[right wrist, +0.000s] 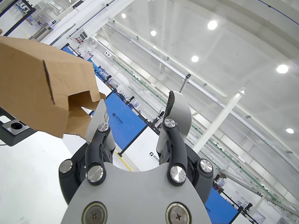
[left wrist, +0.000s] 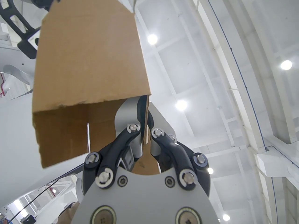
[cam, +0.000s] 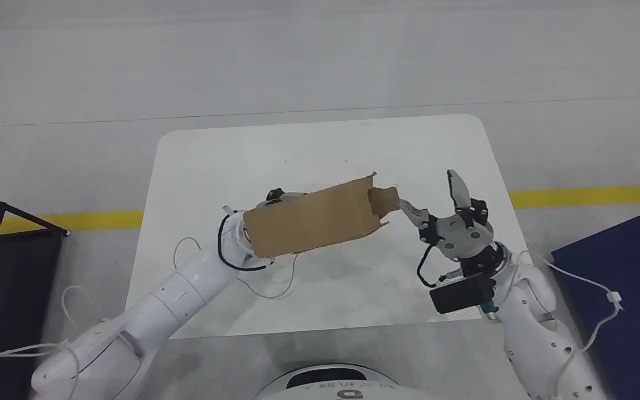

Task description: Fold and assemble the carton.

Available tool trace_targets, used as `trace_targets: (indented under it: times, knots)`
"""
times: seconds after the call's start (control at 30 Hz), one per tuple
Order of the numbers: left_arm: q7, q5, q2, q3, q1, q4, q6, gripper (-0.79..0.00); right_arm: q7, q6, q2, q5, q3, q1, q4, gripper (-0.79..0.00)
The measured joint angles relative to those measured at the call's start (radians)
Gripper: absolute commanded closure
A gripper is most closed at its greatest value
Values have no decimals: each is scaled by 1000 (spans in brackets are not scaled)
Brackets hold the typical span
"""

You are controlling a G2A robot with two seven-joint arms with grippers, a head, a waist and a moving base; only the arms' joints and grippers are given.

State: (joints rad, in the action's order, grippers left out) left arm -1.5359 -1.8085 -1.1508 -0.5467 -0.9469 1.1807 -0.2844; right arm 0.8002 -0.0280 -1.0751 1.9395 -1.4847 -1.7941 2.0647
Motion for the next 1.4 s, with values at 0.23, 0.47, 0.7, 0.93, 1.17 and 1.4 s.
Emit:
trace_targets:
  times: [0.23, 0.47, 0.7, 0.93, 1.17, 1.4]
  knots:
    - [0, -9, 2, 2, 6, 4, 0, 0, 1, -5, -3, 0, 16, 8, -5, -563]
    - [0, -19, 0, 13, 12, 8, 0, 0, -17, 27, -7, 34, 64, 43, -9, -566]
    - [0, -27, -3, 24, 20, 5, 0, 0, -46, 51, -12, 52, 119, 105, -16, -563]
    - [0, -38, -4, 26, 20, 8, 0, 0, -79, 59, -18, 77, 164, 156, -21, -563]
    - [0, -56, -5, 16, 13, 15, 0, 0, -68, 12, -19, 48, 138, 140, -17, -579]
    - [0, -76, -5, 9, 12, 25, 0, 0, -11, -66, -18, -22, 62, 67, 5, -600]
